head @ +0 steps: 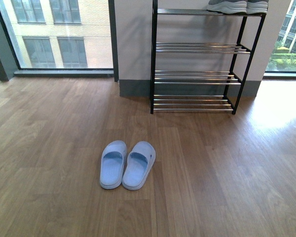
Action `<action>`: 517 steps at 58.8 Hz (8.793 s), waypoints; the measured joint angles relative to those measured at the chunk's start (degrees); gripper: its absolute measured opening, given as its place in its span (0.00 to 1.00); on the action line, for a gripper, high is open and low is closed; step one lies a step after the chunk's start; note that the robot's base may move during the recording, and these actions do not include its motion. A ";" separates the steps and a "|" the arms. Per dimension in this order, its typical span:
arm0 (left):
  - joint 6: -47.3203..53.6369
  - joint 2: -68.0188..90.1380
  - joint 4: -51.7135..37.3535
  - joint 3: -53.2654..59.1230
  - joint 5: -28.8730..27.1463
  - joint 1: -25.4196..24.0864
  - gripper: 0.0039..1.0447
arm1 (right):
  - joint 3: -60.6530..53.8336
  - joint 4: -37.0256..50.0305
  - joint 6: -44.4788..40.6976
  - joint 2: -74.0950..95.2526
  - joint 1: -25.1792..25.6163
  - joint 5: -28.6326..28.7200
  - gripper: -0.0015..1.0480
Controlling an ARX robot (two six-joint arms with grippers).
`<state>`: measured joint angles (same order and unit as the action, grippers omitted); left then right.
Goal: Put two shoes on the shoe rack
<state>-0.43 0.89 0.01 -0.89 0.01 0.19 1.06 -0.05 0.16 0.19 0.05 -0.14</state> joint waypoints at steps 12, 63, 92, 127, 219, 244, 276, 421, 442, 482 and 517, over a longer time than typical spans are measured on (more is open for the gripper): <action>0.02 0.00 0.00 0.00 0.00 0.00 0.91 | 0.00 0.00 0.00 -0.02 0.00 0.00 0.91; -0.04 0.09 0.11 -0.02 -0.57 0.07 0.91 | 0.00 0.00 0.00 0.00 -0.02 0.00 0.91; -44.06 64.96 -5.88 -17.00 -20.61 12.07 0.91 | 0.00 0.00 0.02 0.00 -0.02 0.09 0.91; -11.04 136.23 -6.62 -58.71 -18.08 11.74 0.91 | 0.00 0.00 0.00 0.00 -0.02 0.09 0.91; -0.07 171.56 -22.14 -88.96 -19.82 12.35 0.03 | 0.00 0.00 0.00 0.00 -0.02 0.09 0.91; -15.72 131.32 -15.23 -62.62 -19.52 8.44 0.02 | 0.00 0.00 0.02 0.00 -0.02 0.09 0.91; -6.84 70.47 -27.63 -19.39 -40.96 14.60 0.02 | 0.00 0.00 0.02 0.00 -0.02 0.09 0.91; 0.70 67.04 -30.45 -17.92 -42.42 15.52 0.02 | 28.39 51.43 1.77 112.96 -19.54 -3.43 0.91; 0.70 67.04 -30.45 -17.92 -42.42 15.52 0.02 | 47.15 49.42 10.05 143.73 -19.23 -5.35 0.91; 0.70 67.04 -30.45 -17.92 -42.42 15.52 0.02 | 73.29 50.77 2.01 169.13 -12.35 -16.44 0.91; 0.68 67.04 -30.45 -17.92 -42.42 15.52 0.02 | 80.08 52.78 -0.28 175.71 -11.56 -22.99 0.32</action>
<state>0.25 67.92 -30.44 -18.81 -42.41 15.70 81.14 52.73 -0.12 175.89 -11.51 -23.14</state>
